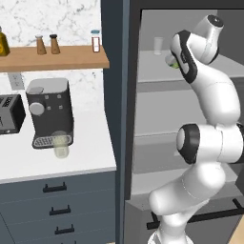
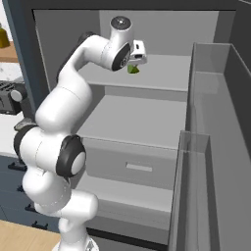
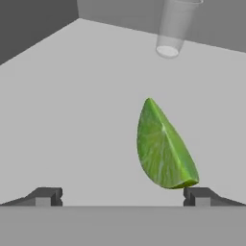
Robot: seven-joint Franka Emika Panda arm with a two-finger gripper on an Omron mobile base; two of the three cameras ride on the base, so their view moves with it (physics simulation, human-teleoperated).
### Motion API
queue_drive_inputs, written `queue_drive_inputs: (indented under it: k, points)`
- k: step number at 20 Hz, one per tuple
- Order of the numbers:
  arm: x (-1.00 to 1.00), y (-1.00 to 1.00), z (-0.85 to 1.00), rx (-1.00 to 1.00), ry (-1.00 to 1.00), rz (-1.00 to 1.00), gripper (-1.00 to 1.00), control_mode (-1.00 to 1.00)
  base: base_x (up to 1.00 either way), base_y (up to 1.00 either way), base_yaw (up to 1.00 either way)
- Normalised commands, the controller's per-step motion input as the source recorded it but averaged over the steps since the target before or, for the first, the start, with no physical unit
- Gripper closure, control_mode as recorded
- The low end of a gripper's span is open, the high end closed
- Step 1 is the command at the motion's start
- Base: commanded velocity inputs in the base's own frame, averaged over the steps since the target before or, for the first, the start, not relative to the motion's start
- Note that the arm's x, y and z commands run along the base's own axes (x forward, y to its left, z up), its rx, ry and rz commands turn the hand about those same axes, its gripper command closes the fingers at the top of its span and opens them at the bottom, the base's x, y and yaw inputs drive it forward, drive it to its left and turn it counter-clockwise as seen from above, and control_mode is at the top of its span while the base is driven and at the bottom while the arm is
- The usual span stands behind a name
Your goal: Grab a lemon wedge from the fridge and one ice cube from the ice bowl, and put them in the glass of lemonade.
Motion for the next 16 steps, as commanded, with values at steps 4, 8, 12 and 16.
queue_drive_inputs:
  k: [4, 8, 12, 16]
  points:
    - [0.11, -0.12, 0.09, -0.10, 0.10, 0.16, -1.00, -1.00, 0.00, 0.00, 0.00]
    - [0.03, -0.02, 0.05, -0.09, 0.07, 0.13, -1.00, -1.00, 0.00, 0.00, 0.00]
    - [0.08, 0.00, 0.00, -0.06, 0.00, 0.08, -1.00, -1.00, 0.00, 0.00, 0.00]
    - [-0.25, 0.00, 0.02, 0.00, -0.10, 0.03, -1.00, -1.00, 0.00, 0.00, 0.00]
